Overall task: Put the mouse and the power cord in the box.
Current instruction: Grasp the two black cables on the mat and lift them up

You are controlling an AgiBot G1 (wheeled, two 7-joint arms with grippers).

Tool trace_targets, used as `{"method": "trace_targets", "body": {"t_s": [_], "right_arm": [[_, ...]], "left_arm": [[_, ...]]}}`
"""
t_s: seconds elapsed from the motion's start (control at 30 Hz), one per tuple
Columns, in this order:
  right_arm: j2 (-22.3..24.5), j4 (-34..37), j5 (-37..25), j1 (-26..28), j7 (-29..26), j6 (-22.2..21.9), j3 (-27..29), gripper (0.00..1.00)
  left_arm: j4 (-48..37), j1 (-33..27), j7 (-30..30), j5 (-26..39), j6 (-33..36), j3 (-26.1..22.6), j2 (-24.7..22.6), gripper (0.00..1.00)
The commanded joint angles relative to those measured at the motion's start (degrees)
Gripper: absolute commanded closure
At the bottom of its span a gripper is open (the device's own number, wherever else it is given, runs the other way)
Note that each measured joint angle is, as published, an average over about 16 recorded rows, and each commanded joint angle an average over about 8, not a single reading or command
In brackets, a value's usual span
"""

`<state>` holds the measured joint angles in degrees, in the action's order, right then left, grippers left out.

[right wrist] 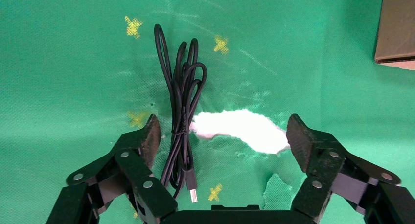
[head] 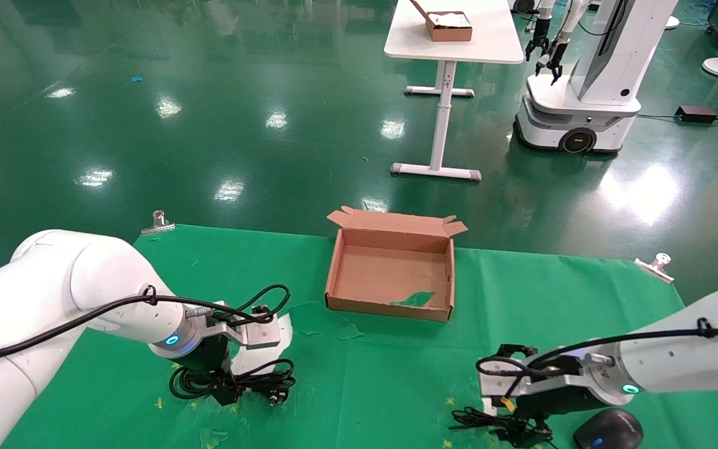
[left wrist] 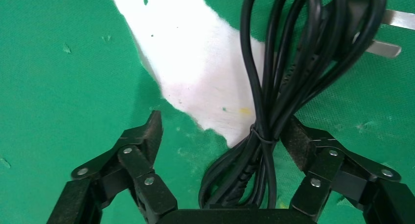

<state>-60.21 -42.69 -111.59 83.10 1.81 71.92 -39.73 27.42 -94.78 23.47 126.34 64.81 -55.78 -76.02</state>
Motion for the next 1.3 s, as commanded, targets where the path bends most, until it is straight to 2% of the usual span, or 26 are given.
{"method": "trace_targets", "body": {"t_s": [0.03, 1.07, 1.3], "right_arm": [[0.06, -0.15, 0.01, -0.06, -0.04, 0.01, 0.01, 1.0], [0.39, -0.82, 0.25, -0.13, -0.09, 0.01, 0.19, 1.0], [1.9, -2.23, 1.19, 1.35, -0.49, -0.49, 1.52, 1.0]], "left_arm": [[0.01, 0.0, 0.0, -0.02, 0.0, 0.0, 0.0, 1.0], [0.18, 0.01, 0.03, 0.01, 0.03, 0.06, 0.09, 1.0], [3.42, -2.22, -1.82, -2.22, 0.31, 1.42, 0.88, 1.0]]}}
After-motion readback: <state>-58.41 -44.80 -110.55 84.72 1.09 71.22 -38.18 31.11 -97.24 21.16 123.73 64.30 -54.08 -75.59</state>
